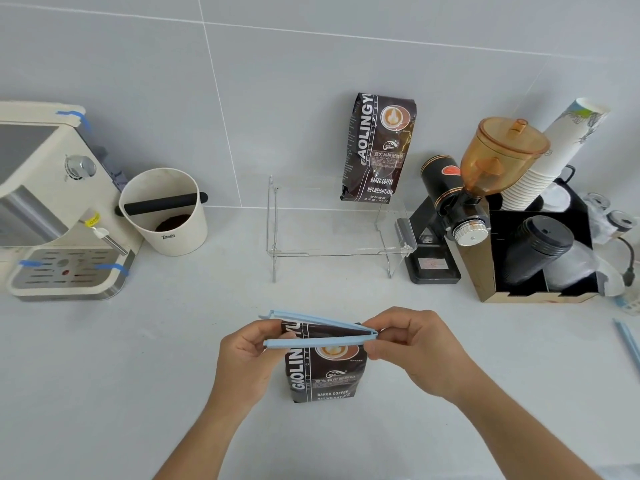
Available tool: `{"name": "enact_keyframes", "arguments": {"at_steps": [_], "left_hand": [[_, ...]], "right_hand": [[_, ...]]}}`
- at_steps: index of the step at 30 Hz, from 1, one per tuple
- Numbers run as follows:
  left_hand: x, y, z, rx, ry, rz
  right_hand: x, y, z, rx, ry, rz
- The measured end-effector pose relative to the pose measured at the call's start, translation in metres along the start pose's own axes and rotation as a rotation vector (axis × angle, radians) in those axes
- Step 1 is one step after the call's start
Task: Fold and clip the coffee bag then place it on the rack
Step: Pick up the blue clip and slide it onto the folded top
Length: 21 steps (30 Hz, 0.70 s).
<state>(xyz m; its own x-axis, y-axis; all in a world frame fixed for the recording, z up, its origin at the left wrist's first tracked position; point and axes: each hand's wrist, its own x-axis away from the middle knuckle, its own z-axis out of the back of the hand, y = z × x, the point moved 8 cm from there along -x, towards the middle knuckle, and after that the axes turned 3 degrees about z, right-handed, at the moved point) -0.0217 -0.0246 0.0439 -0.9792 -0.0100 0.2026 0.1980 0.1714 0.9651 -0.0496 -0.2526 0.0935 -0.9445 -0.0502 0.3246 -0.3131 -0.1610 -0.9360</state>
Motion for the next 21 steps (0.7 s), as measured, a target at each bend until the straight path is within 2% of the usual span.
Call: {"name": "enact_keyframes", "arguments": {"at_steps": [8, 10, 13, 17, 19, 21], "left_hand": [[-0.001, -0.005, 0.003, -0.004, -0.045, -0.005], [-0.003, -0.005, 0.009, -0.082, -0.074, 0.005], [-0.009, 0.017, 0.025, -0.526, -0.162, -0.115], [-0.012, 0.052, 0.008, -1.217, -0.425, -0.299], [-0.016, 0.060, -0.004, -1.444, -0.515, -0.378], [-0.020, 0.065, -0.013, -1.565, -0.581, -0.479]], "right_hand": [[0.002, -0.007, -0.001, 0.112, 0.014, 0.053], [0.002, -0.008, 0.001, 0.147, 0.022, 0.066], [0.003, -0.009, 0.002, 0.172, 0.024, 0.093], [0.001, -0.010, 0.000, 0.186, 0.026, 0.139], [0.001, -0.010, 0.000, 0.178, 0.034, 0.149], [0.001, -0.010, 0.000, 0.181, 0.038, 0.151]]}}
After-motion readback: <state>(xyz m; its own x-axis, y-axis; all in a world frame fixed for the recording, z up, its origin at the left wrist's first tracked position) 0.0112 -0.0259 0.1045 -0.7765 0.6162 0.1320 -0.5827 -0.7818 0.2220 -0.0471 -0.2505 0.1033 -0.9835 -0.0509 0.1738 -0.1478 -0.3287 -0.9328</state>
